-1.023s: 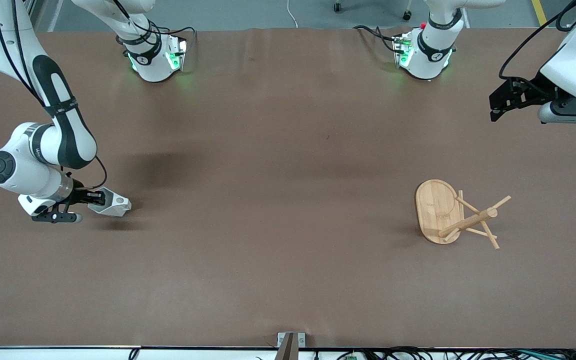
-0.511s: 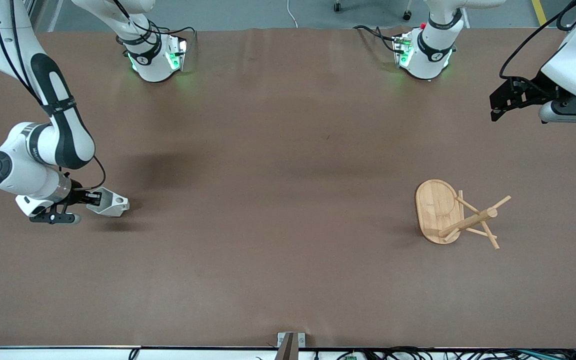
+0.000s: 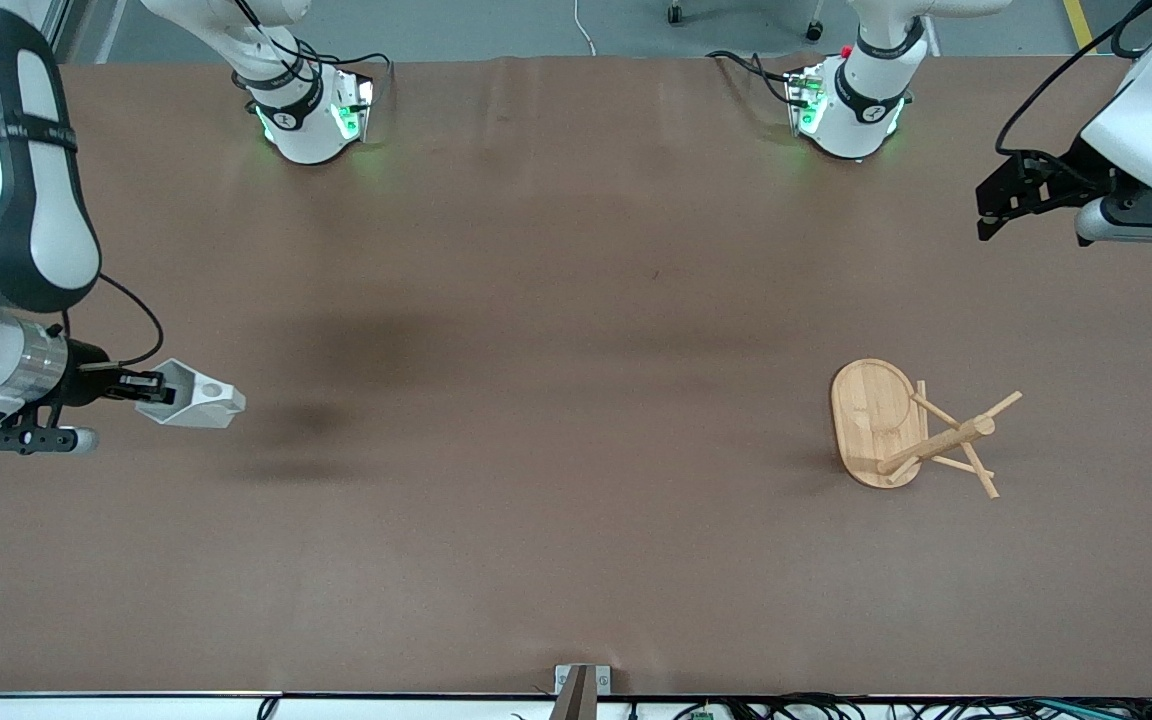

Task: Hang cup on rack
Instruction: 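Lift the cup with the right gripper while the left gripper approaches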

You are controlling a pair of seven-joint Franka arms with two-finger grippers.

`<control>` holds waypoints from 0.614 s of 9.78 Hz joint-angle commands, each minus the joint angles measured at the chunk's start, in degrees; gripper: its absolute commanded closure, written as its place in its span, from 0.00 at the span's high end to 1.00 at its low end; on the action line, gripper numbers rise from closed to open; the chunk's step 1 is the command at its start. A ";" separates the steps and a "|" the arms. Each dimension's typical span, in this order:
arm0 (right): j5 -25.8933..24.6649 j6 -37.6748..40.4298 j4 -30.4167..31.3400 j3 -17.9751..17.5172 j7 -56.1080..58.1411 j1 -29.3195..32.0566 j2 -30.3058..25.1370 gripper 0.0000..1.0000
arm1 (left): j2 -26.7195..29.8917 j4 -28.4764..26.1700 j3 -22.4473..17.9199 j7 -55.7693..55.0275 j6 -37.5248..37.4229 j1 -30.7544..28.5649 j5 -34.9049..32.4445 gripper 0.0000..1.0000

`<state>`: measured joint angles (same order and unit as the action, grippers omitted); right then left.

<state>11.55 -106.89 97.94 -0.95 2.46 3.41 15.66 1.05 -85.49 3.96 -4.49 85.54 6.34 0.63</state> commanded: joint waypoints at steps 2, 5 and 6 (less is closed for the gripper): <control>21.78 2.91 2.51 -4.32 -4.66 -1.20 -2.73 0.01 | -0.70 -0.21 2.88 1.33 -0.11 1.56 2.35 1.00; 39.80 0.47 4.96 -10.63 -2.74 -1.91 -2.91 0.00 | -1.14 0.15 11.48 15.86 2.33 1.83 5.69 1.00; 47.09 -2.59 7.42 -13.70 -0.64 -2.17 -3.35 0.00 | -1.49 0.15 15.08 19.57 4.01 1.83 5.78 1.00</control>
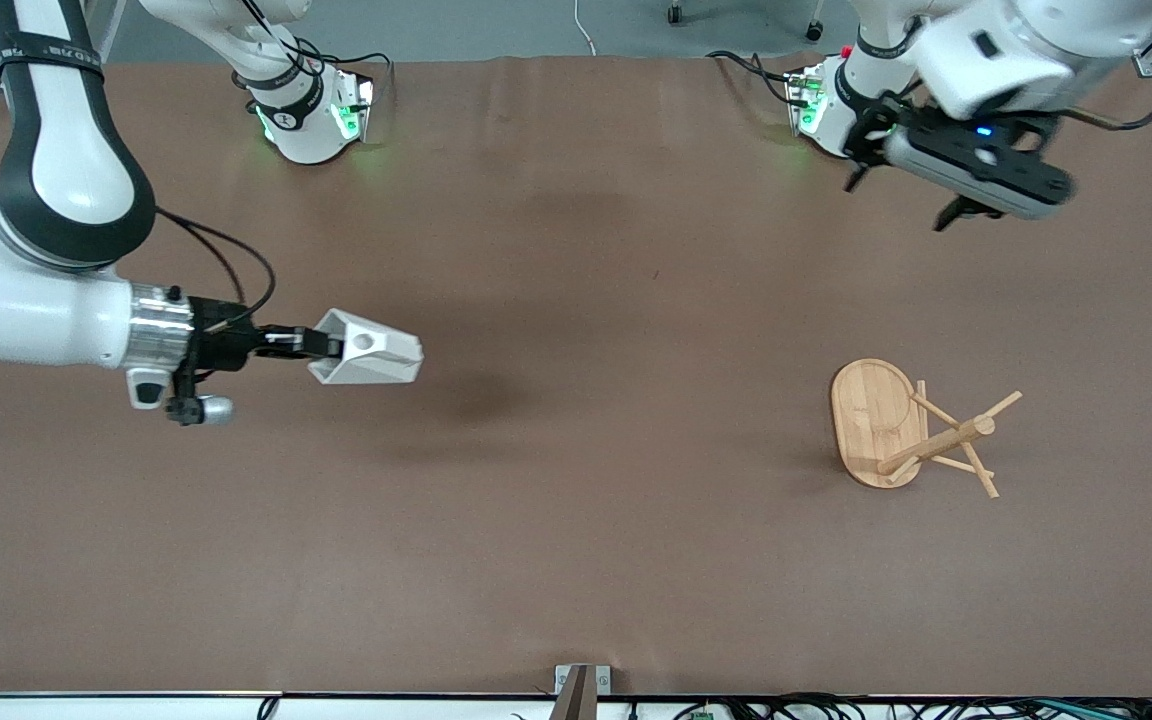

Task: Hang cup on rack
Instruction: 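Lift the cup with the right gripper while the left gripper approaches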

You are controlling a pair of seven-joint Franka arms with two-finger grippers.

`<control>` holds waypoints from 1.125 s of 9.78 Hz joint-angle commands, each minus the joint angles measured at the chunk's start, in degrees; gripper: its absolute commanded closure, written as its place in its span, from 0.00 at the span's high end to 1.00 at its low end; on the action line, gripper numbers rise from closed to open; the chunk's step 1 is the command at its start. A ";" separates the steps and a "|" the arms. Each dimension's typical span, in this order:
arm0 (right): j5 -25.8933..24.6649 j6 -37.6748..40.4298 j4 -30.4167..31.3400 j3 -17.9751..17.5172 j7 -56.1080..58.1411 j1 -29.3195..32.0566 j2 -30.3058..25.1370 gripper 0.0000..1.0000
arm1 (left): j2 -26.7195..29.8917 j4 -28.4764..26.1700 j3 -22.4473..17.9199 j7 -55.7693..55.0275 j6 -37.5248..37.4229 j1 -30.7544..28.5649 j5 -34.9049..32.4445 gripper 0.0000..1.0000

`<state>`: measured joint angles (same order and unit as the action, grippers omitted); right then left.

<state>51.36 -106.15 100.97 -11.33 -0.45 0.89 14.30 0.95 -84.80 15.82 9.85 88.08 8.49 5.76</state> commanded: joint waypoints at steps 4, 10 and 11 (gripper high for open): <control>25.07 -7.14 7.66 -9.05 12.39 -1.06 -0.51 0.00 | -4.37 -0.54 12.90 16.85 7.46 -0.32 2.33 1.00; 26.60 1.04 9.59 -10.90 13.98 -1.51 -0.50 0.00 | -14.03 6.48 15.11 29.44 7.46 4.42 1.80 1.00; 26.69 0.78 9.51 -11.08 13.98 -1.77 -0.50 0.00 | -15.96 8.76 15.11 29.61 7.46 5.21 1.72 1.00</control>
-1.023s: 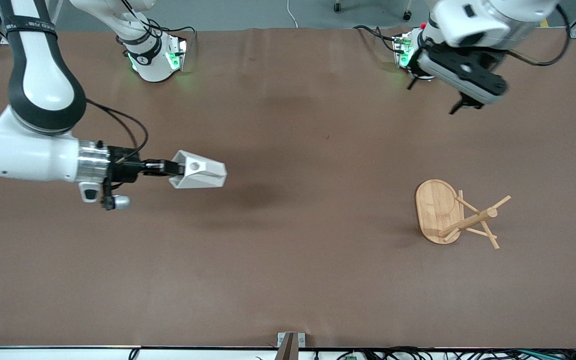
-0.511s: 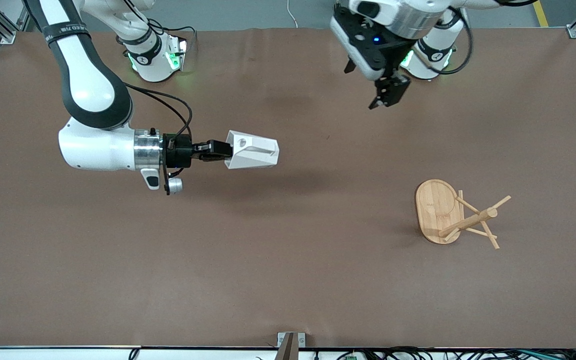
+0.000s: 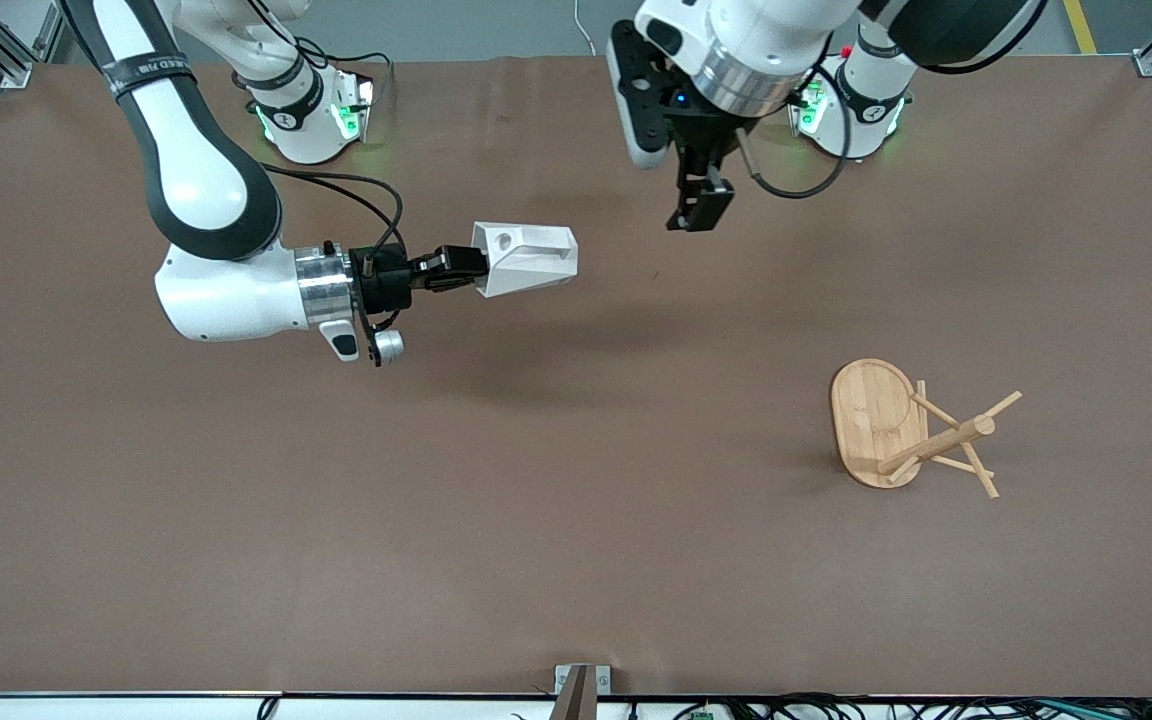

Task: Hang cup on rack
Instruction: 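Lift the cup with the right gripper while the left gripper approaches, then lower the left gripper onto the cup and grasp its rim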

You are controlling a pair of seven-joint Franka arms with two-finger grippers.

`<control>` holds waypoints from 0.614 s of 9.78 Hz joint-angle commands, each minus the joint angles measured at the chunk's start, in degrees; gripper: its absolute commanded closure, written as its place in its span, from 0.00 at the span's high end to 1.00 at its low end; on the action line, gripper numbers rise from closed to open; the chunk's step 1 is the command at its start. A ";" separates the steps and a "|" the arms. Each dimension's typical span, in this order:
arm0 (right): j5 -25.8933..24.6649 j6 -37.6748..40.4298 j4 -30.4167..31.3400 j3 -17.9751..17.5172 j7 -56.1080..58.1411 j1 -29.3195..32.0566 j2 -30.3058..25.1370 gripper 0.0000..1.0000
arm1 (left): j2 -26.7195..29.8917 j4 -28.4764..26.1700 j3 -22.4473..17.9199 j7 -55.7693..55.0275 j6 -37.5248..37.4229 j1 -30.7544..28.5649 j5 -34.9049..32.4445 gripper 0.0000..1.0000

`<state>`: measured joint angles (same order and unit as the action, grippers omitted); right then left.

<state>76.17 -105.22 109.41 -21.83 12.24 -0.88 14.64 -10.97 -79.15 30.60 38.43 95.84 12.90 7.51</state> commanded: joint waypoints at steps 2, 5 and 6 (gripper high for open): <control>1.88 -0.16 1.15 -1.11 1.38 -0.09 -0.84 0.00 | -5.37 3.56 0.33 0.42 -0.30 1.60 0.22 1.00; 1.88 -0.33 1.06 -1.38 1.56 -0.09 -0.93 0.00 | -7.39 4.44 0.33 -1.50 -0.13 3.27 0.57 1.00; 1.97 -0.68 1.06 -1.46 1.56 -0.26 -0.85 0.00 | -7.48 4.44 0.33 -4.56 -0.04 4.06 0.57 1.00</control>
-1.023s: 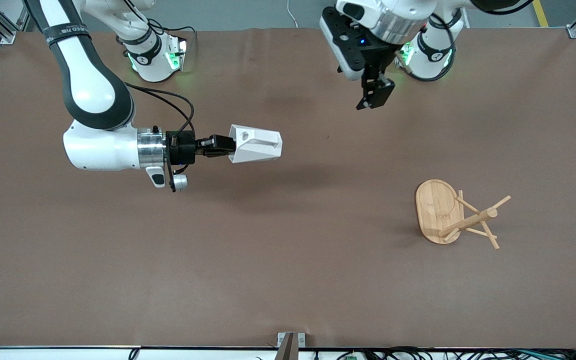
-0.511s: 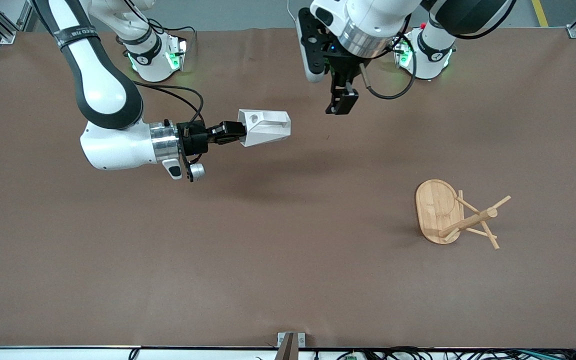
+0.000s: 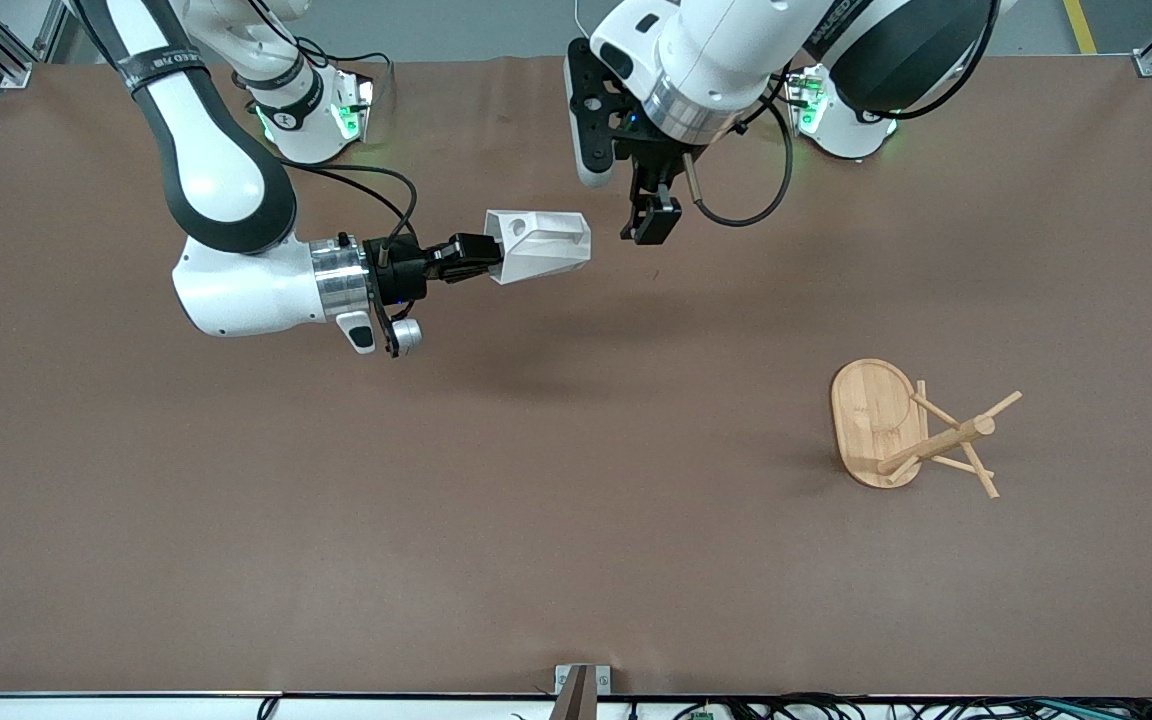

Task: Hang cup on rack
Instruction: 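Lower the left gripper onto the cup and grasp its rim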

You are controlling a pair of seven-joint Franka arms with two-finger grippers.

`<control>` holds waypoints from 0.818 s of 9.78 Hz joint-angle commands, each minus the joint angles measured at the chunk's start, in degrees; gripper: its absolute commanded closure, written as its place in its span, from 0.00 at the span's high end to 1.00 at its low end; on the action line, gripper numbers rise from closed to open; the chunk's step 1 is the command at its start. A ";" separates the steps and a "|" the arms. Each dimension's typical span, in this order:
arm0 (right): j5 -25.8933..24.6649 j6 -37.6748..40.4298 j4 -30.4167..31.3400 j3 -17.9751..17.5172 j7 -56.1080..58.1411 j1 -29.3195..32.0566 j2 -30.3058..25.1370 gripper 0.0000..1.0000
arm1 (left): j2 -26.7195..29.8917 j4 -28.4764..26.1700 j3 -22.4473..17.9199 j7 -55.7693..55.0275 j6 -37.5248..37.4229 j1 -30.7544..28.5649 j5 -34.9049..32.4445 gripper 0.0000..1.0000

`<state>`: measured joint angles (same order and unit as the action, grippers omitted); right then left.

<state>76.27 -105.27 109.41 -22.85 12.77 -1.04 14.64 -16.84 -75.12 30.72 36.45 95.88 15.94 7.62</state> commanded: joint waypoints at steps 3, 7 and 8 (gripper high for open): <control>2.39 -0.99 1.06 -1.14 1.03 -0.10 -0.93 0.00 | -3.28 0.23 0.13 -3.76 3.16 2.08 0.47 1.00; 2.57 -0.90 1.15 -1.14 1.03 -0.01 -0.93 0.00 | -5.04 0.14 0.22 -4.19 5.54 2.95 0.56 0.86; 2.57 -0.90 1.15 -1.14 1.03 -0.01 -0.93 0.00 | -5.22 -0.03 0.22 -4.28 6.07 3.05 0.56 0.86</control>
<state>76.85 -105.77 109.42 -23.72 12.81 -1.10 14.64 -20.44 -75.02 30.82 32.68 101.28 18.33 7.68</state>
